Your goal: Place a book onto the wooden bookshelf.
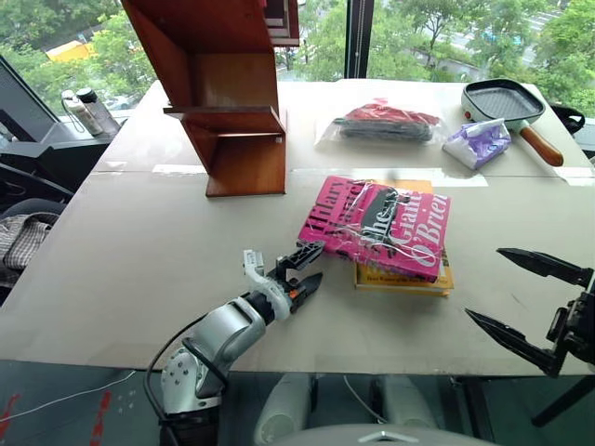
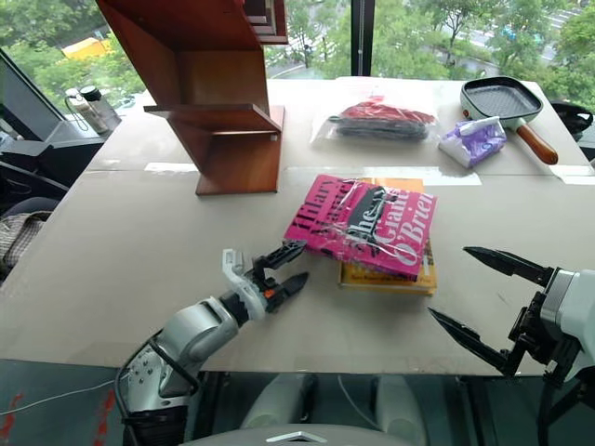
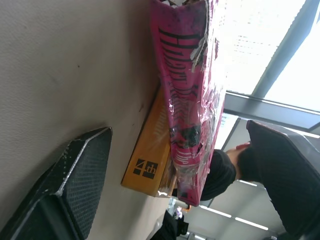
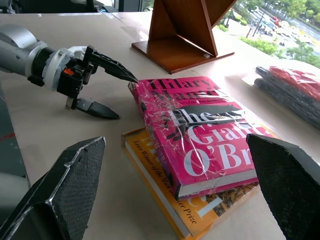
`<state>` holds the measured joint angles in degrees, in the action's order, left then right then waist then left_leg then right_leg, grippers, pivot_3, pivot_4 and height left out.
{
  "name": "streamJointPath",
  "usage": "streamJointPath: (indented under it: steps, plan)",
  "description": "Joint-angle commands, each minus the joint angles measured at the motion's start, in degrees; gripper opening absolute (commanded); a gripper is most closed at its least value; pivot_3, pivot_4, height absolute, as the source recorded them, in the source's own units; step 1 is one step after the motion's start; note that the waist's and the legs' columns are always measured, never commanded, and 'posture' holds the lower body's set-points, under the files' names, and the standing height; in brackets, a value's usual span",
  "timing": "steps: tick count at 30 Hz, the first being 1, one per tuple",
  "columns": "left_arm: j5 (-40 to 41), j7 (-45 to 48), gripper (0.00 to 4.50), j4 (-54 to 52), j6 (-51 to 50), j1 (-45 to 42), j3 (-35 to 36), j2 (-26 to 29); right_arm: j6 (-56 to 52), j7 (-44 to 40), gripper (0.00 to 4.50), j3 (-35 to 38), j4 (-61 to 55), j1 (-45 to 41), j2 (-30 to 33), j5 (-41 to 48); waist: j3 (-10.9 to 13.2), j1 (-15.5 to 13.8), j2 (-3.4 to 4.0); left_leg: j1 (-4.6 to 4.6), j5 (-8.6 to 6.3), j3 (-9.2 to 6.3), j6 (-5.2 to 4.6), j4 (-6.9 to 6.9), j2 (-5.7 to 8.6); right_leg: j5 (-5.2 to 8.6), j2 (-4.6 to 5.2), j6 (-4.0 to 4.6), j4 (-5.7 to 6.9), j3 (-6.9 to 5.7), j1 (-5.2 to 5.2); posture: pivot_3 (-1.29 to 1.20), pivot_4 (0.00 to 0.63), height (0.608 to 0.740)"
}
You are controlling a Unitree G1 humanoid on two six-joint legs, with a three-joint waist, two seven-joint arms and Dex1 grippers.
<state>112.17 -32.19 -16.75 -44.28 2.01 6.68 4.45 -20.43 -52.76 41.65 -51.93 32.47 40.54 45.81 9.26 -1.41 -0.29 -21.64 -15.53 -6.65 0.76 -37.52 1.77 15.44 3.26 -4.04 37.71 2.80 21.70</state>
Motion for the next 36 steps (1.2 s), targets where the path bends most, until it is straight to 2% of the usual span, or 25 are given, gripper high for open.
streamJointPath:
  steps: [1, 7, 16, 18, 19, 27, 29, 32, 36]
  plan:
    - [0.83, -1.31, 4.45, 2.70, 0.16, -0.58, -1.03, -1.43, 0.77, 0.45, 4.50, 2.22, -1.94, 0.36, 0.54, 1.90, -0.02, -0.05, -0.01, 0.00, 0.00, 0.00, 0.00, 0.00, 0.00, 0.00, 0.00, 0.00, 0.00, -0.01, 0.00, 0.00, 0.150, 0.740]
    - [0.34, -0.30, 4.45, 8.82, 0.57, -6.83, -1.39, -2.31, 1.14, -0.93, 4.50, 2.62, -1.56, 2.12, 0.56, 1.90, -0.17, -1.01, 0.10, 0.00, 0.01, -0.06, 0.00, -0.01, 0.03, 0.01, -0.01, 0.01, -0.04, -0.06, -0.04, 0.00, 0.150, 0.740]
    - [-7.39, 8.22, 4.45, 20.16, -0.28, -15.64, -0.81, -3.29, 1.84, -1.31, 4.50, 1.32, -0.54, 1.89, 1.00, 0.66, -0.22, -0.87, 0.15, 0.00, 0.02, -0.12, 0.01, -0.01, 0.05, 0.01, -0.04, 0.02, -0.06, -0.12, -0.08, 0.00, 0.150, 0.740]
    - [-8.92, 10.71, 4.07, 22.52, -0.73, -16.60, -0.35, -3.63, 2.01, -1.07, 4.50, 0.69, -0.38, 1.51, 0.82, 0.05, -0.25, -1.01, 0.19, 0.00, 0.02, -0.14, 0.01, -0.01, 0.04, 0.01, -0.04, 0.02, -0.06, -0.13, -0.08, 0.00, 0.150, 0.740]
    - [-9.50, 11.52, 3.72, 23.37, -1.06, -16.95, -0.12, -3.67, 2.02, -0.94, 4.50, 0.38, -0.40, 1.34, 0.75, -0.21, -0.26, -1.07, 0.21, 0.01, 0.02, -0.17, 0.01, -0.01, 0.05, 0.01, -0.04, 0.02, -0.06, -0.16, -0.10, 0.00, 0.150, 0.740]
    - [-16.99, 18.84, 0.14, 22.47, -2.69, -17.65, 2.10, -1.30, 3.04, -0.32, 4.50, -3.77, 1.40, -1.16, 0.13, -2.79, -0.32, -0.87, 0.26, 0.12, 0.24, -0.25, 0.12, -0.01, 0.05, 0.20, -0.04, -0.06, -0.01, -0.21, -0.22, 0.00, 0.150, 0.740]
    - [-19.25, 21.42, 0.02, 21.21, -3.31, -17.50, 2.19, -0.29, 3.39, -0.17, 4.50, -4.79, 1.66, -1.62, 0.00, -3.56, -0.30, -0.66, 0.24, 0.12, 0.25, -0.25, 0.13, -0.01, 0.04, 0.20, -0.06, -0.06, 0.00, -0.20, -0.20, 0.00, 0.150, 0.740]
    - [-27.66, 30.95, 0.02, 11.18, -3.12, -17.52, 1.31, 6.58, 3.97, 0.09, 4.50, -6.70, 2.60, -3.71, -0.31, -3.21, -0.12, 0.46, 0.00, 0.04, 0.26, -0.25, 0.15, 0.06, -0.02, 0.16, -0.14, -0.03, 0.01, -0.18, -0.07, 0.00, 0.150, 0.740]
    - [-40.48, 43.58, 0.02, 2.25, -0.87, -26.29, 1.01, 21.54, 5.58, 0.09, 4.50, -10.36, 5.85, -7.96, -0.40, -5.18, 0.53, 0.97, -0.79, -0.10, 0.40, -0.31, 0.43, 0.18, -0.09, -0.01, -0.21, 0.04, 0.00, -0.23, 0.15, 0.00, 0.150, 0.740]
